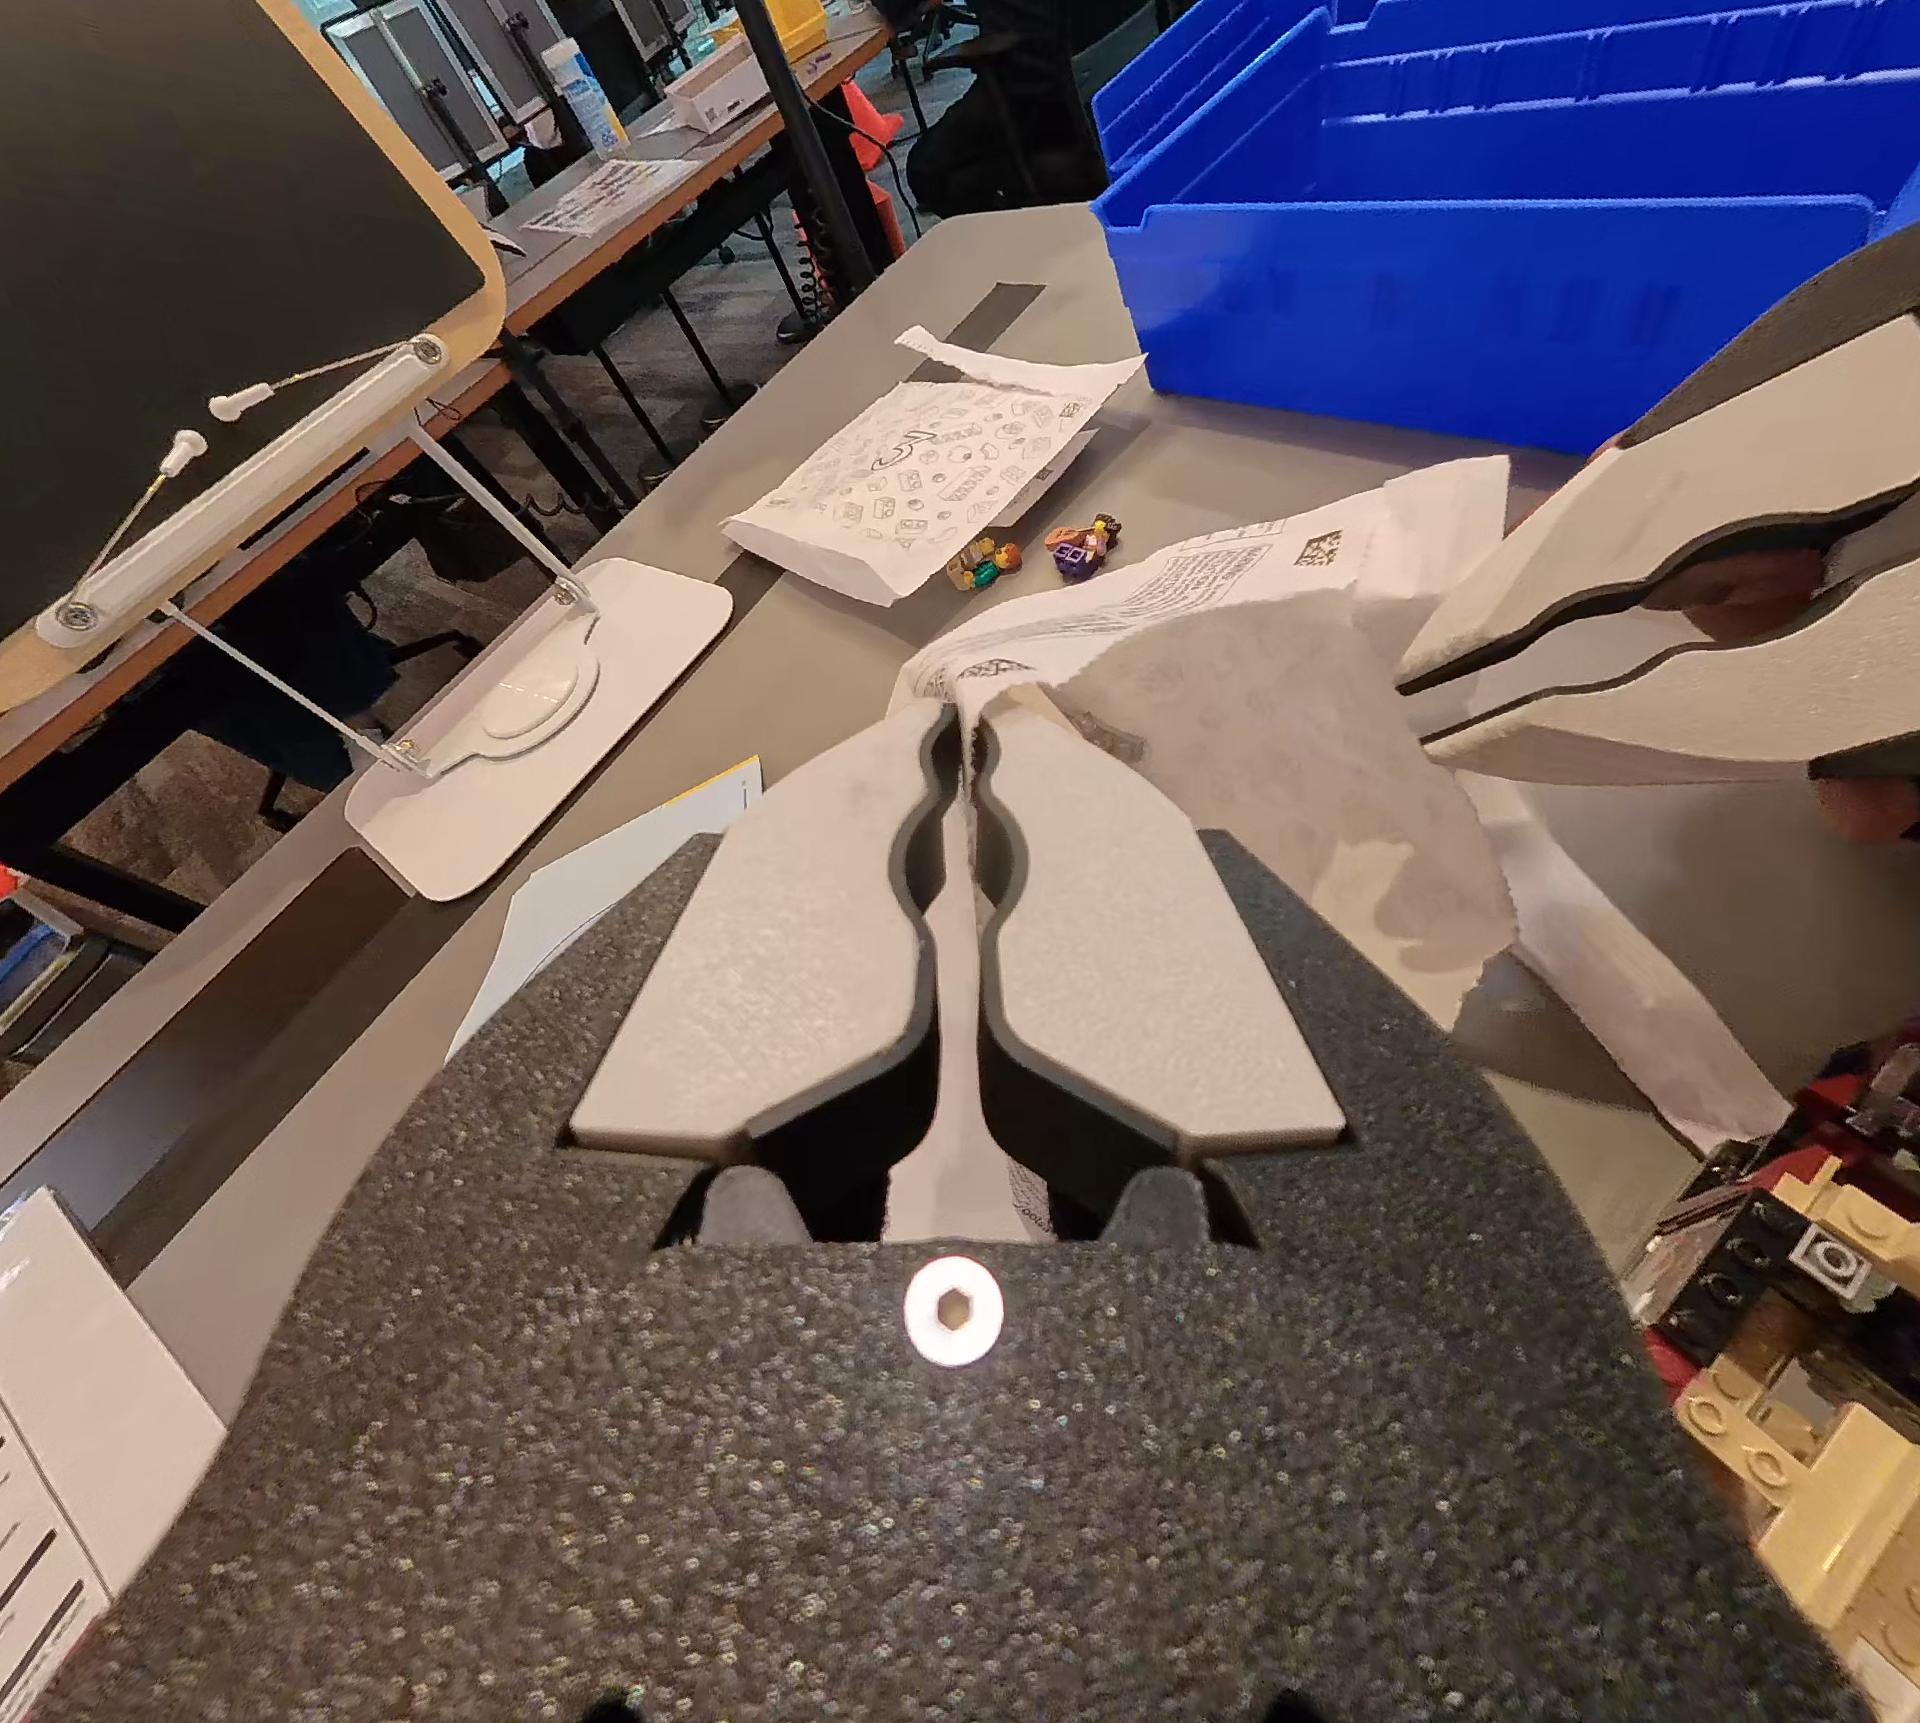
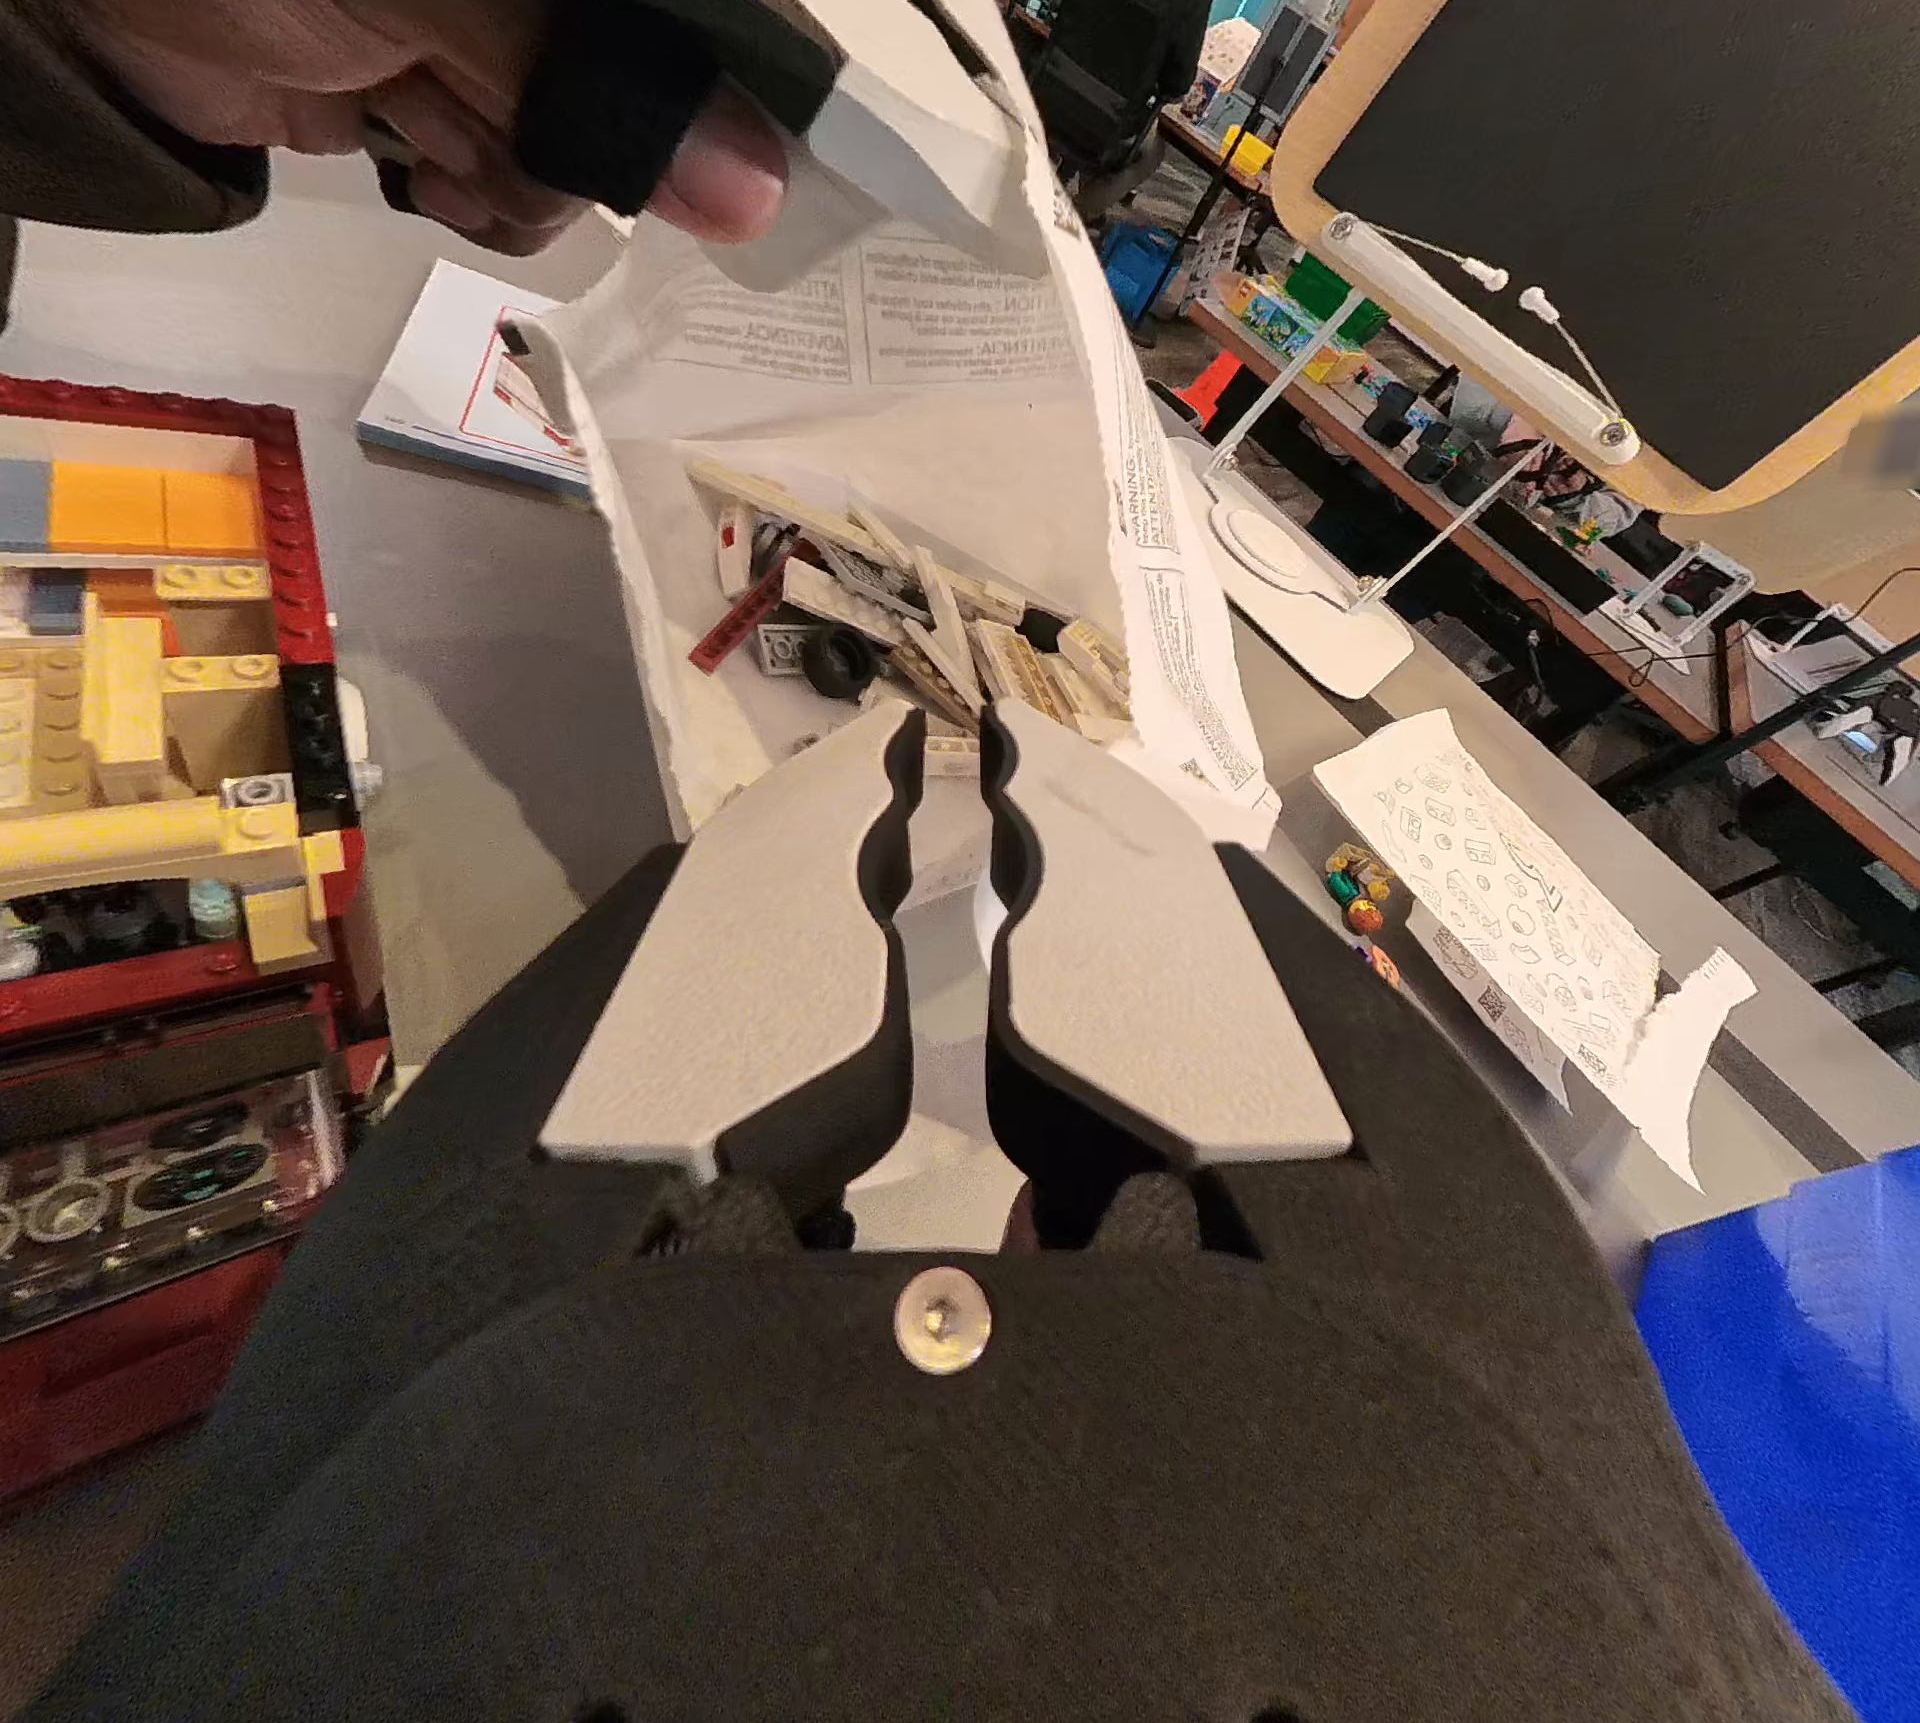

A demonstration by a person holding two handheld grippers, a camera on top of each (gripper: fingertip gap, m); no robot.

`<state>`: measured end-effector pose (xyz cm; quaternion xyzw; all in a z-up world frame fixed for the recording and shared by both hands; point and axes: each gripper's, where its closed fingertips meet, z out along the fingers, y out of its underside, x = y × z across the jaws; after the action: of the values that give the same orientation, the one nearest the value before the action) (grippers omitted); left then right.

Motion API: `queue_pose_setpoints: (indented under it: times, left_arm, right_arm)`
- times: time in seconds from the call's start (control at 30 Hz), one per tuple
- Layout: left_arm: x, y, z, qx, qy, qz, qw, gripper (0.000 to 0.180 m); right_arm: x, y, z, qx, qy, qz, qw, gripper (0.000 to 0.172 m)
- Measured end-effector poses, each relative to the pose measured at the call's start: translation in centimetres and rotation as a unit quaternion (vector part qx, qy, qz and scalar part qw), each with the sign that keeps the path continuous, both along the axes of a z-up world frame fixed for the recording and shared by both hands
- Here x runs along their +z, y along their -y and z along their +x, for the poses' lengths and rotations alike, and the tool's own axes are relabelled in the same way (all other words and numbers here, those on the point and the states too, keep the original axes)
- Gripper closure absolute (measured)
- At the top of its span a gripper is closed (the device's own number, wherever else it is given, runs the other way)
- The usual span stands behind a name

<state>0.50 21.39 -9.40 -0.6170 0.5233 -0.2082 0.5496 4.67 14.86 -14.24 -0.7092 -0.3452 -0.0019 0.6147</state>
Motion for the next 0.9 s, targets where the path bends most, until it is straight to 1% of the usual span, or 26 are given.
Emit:
queue_pose_setpoints:
  times: [0.17, 0.3, 0.57, 0.9]
  left_arm:
    - [0.3, 0.3, 0.3, 0.002, 0.016, -0.022, 1.000, 0.180]
    - [0.0, 0.4, 0.6, 0.010, 0.019, -0.043, 0.999, 0.180]
    - [-0.3, 0.6, 0.9, 0.011, 0.034, -0.077, 0.996, 0.180]
    - [-0.7, 1.3, 1.4, -0.012, 0.050, -0.110, 0.993, 0.178]
  right_arm:
    - [0.4, -0.6, 0.8, -0.021, -0.010, 0.013, 1.000, 0.163]
    - [0.6, -1.1, 1.7, -0.040, -0.022, 0.018, 0.999, 0.165]
    - [-0.8, -1.9, 2.5, -0.063, -0.009, 0.007, 0.998, 0.165]
    - [-1.1, -2.2, 3.0, -0.077, -0.003, 0.017, 0.997, 0.162]
